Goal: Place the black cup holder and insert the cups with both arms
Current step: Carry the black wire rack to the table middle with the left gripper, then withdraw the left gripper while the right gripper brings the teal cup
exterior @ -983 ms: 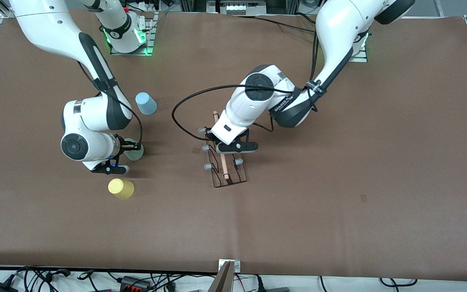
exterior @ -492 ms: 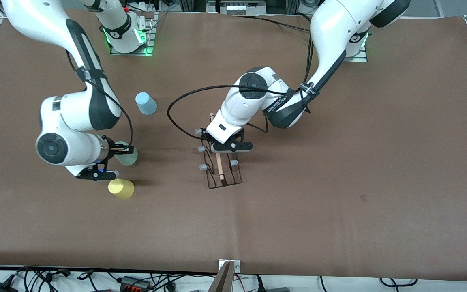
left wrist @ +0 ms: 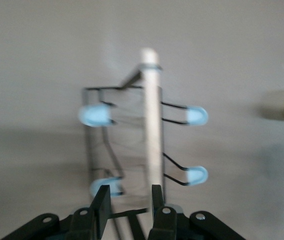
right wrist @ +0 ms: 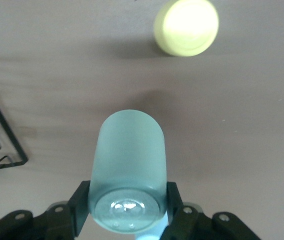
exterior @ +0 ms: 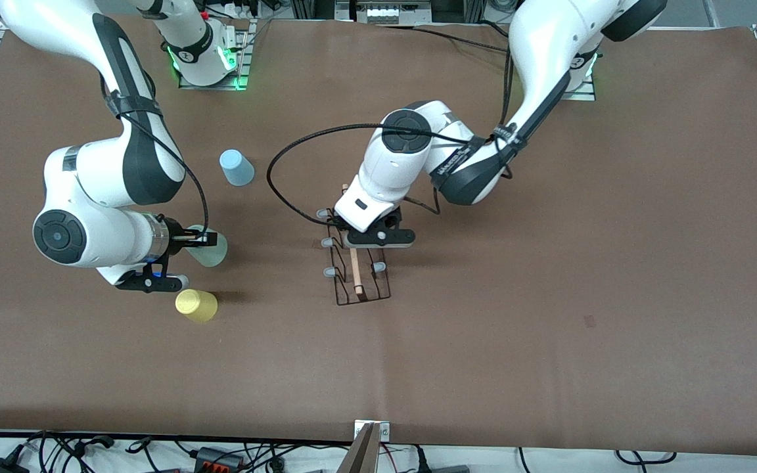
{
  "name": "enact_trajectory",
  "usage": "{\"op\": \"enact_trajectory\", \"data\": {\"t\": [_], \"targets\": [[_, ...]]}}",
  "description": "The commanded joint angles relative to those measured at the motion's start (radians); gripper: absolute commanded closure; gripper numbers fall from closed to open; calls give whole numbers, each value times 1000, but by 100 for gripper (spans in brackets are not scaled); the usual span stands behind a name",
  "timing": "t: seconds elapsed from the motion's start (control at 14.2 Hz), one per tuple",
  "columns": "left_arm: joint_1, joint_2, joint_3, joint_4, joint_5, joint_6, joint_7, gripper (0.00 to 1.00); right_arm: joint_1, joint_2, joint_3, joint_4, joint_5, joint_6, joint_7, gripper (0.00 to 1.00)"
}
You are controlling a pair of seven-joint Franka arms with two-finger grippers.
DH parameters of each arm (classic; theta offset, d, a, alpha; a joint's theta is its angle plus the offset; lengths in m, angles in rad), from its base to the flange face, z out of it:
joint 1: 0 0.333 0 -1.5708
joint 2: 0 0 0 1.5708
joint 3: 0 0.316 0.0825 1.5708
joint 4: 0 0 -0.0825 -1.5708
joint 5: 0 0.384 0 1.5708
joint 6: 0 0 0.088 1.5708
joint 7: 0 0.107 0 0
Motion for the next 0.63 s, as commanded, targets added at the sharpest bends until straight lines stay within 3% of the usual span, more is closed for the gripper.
{"op": "enact_trajectory", "data": {"t": [0.0, 0.14, 0.42, 0.56], "targets": [[82, -68, -22, 31, -5, -144, 96, 59, 34, -33, -2, 13, 68, -36, 38, 70], [169, -122, -16, 30, -78, -225, 278, 55, 51, -49, 7, 14, 89, -39, 70, 70], [288, -208, 1, 25, -77, -418, 460, 54, 150, -60, 54, 55, 92, -37, 266, 70], [302, -252, 82, 27, -89, -539, 540, 52, 221, -51, 55, 86, 92, -28, 361, 70]]}}
